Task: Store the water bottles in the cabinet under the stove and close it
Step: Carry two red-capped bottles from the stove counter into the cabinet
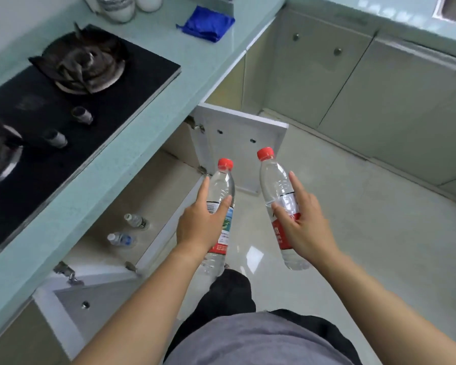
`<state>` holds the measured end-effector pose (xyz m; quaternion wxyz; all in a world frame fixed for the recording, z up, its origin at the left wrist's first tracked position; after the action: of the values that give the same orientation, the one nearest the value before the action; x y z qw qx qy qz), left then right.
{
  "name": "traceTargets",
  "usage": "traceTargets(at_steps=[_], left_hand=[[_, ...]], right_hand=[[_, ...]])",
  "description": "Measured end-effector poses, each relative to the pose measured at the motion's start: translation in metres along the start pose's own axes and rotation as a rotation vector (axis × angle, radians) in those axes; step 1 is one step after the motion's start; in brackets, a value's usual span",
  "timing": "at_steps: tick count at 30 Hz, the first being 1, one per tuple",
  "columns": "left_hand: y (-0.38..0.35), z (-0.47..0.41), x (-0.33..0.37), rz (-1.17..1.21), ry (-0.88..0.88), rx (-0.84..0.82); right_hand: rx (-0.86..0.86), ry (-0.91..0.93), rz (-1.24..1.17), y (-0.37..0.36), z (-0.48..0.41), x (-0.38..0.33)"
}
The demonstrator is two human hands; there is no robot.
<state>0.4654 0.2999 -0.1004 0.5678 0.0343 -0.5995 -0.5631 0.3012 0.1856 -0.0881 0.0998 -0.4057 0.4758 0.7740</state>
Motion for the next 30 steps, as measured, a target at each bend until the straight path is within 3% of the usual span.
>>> traceTargets(at_steps=[4, 9, 16, 21, 30], left_hand=[[0.021, -0.055, 0.005, -0.001, 0.004, 0.056], [0.04, -0.094, -0.008, 0.104, 0.135, 0.162], [0.041, -0.112, -0.032, 0.031, 0.469, 0.34], [0.023, -0.118, -0.046, 0.017, 0.629, 0.351], [-0.025, -0.147, -0.132, -0.016, 0.681, 0.313]], right_hand=[[-0.053, 0.082, 0.052, -0.005, -0.062, -0.034], [-0.186, 0.185, 0.142, -0.023, -0.126, -0.058], [-0.541, 0.355, 0.204, -0.063, -0.207, -0.08], [-0.712, 0.457, 0.302, -0.094, -0.247, -0.083], [-0.786, 0.477, 0.325, -0.192, -0.267, -0.041]])
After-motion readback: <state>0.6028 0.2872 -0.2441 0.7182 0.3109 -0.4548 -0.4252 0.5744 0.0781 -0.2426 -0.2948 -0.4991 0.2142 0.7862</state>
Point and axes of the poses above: each hand's wrist, its own z-axis away from the middle knuckle, its own y-axis out of the back of the hand, x = y × z, the point moved 2 cm from there along -z, towards the middle knuckle, and after that the axes turned 3 degrees about z, right-handed, at the moved point
